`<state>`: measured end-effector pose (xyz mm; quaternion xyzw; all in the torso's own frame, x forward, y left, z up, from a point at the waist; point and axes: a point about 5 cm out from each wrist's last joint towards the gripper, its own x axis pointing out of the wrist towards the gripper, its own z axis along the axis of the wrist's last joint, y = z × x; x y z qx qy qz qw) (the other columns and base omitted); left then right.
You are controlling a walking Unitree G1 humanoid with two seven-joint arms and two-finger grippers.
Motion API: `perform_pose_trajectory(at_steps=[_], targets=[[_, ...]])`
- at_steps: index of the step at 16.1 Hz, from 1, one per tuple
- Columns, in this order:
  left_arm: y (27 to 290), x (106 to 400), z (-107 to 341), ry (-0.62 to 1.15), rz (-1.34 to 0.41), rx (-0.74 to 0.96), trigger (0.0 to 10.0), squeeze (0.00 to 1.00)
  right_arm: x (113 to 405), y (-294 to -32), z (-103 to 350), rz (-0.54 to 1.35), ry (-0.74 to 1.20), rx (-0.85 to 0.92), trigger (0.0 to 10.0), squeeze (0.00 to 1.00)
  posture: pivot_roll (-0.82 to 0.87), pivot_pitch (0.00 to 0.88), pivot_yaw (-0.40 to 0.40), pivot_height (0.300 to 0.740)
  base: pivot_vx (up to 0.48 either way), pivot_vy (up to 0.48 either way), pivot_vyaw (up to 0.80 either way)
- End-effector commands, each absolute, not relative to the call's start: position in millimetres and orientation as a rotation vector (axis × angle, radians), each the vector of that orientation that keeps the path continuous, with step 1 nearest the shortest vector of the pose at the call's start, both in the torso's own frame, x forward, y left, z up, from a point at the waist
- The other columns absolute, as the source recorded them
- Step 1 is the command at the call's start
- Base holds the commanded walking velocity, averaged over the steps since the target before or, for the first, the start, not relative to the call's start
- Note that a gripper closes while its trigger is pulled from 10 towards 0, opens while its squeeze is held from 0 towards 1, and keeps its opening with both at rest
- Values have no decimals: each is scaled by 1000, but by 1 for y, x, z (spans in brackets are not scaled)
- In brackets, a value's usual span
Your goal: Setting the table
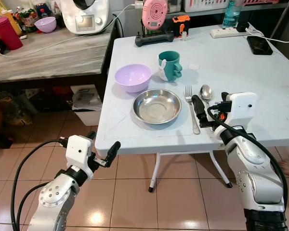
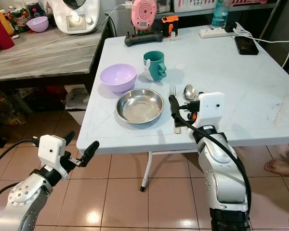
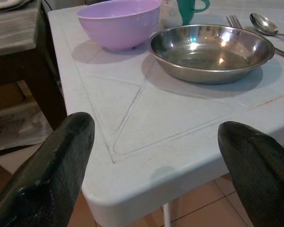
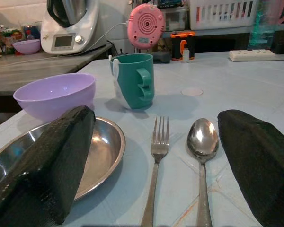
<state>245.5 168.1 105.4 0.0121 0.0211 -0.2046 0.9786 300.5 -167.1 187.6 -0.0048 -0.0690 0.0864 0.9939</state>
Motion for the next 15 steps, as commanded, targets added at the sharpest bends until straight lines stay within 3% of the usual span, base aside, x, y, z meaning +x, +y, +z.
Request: perform_pose_trajectory(at_steps=[1,11,15], targets=[[176,246,110,32,-395,54,10000,0,303,-164,188,170,-136,-19,10000,0,-122,109,119,740,0,0,0],[174,249,113,25,-393,58,10000,0,310,-164,188,131,-135,-65,10000,0,-122,103,128,740,0,0,0],[174,248,113,26,-393,59,10000,0,309,-166,190,173,-140,13,10000,0,-118,105,126,740,0,0,0]])
